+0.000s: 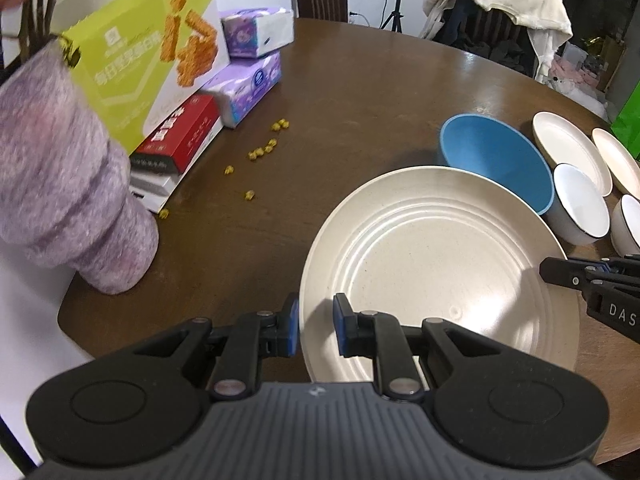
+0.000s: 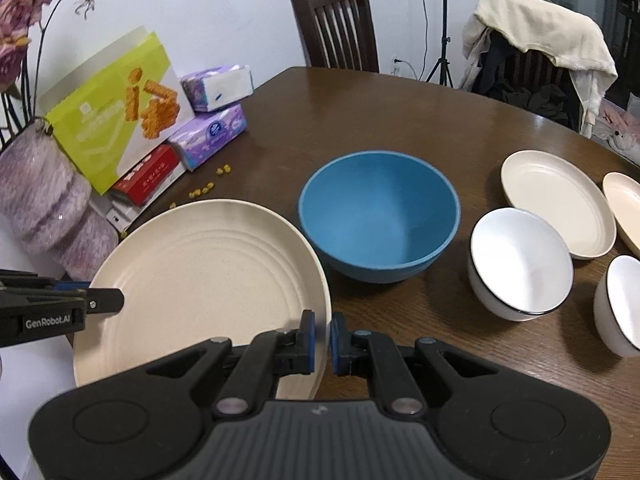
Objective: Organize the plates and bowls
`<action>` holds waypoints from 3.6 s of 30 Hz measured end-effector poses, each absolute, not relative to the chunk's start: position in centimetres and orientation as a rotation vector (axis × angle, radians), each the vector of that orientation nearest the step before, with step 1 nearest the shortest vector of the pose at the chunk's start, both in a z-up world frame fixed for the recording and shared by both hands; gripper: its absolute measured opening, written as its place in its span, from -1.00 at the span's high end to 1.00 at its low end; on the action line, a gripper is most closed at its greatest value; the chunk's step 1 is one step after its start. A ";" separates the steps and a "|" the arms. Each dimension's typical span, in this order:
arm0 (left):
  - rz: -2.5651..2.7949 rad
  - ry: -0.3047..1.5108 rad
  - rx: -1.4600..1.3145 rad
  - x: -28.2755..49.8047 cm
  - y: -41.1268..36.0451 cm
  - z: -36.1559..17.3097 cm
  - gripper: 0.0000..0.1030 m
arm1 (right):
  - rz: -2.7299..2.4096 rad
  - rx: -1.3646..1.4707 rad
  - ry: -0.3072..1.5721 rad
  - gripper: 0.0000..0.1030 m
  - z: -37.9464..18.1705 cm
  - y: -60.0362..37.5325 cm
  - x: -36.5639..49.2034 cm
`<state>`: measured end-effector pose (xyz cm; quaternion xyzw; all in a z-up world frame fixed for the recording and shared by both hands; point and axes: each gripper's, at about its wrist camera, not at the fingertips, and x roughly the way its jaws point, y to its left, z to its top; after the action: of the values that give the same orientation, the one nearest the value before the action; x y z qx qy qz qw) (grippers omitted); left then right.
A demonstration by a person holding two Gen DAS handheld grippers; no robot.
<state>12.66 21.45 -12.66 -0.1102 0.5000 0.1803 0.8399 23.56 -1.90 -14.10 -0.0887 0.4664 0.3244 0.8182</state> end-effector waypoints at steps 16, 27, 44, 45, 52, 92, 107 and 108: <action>0.401 1.141 -0.271 12.4 22.5 -17.1 0.65 | 0.706 -0.270 1.050 0.84 -17.7 0.3 22.6; 0.394 1.180 -0.292 12.8 22.3 -19.5 0.65 | 0.688 -0.288 1.107 0.83 -19.8 0.5 23.4; 0.383 1.210 -0.295 13.6 21.8 -20.9 0.65 | 0.661 -0.278 1.145 0.83 -21.5 -0.3 23.7; 0.381 1.212 -0.293 13.7 21.8 -21.0 0.65 | 0.660 -0.277 1.146 0.83 -21.6 -0.3 23.7; 0.381 1.225 -0.299 13.8 21.7 -21.3 0.62 | 0.657 -0.279 1.146 0.81 -21.8 -0.1 23.7; 0.132 0.957 -0.172 15.1 12.1 -11.2 -1.00 | 0.352 -0.019 1.054 -1.00 -13.3 -15.8 22.8; 0.168 0.928 -0.223 17.0 5.0 -7.0 -1.00 | 0.338 -0.020 1.057 -1.00 -9.9 -25.2 24.8; 0.174 0.923 -0.217 17.3 4.6 -6.6 -1.00 | 0.343 -0.020 1.053 -1.00 -9.5 -25.7 25.1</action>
<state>17.26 4.59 -6.64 -0.1044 0.4440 0.0837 0.8860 25.08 -25.68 -9.52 -0.0096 0.4999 0.1630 0.8505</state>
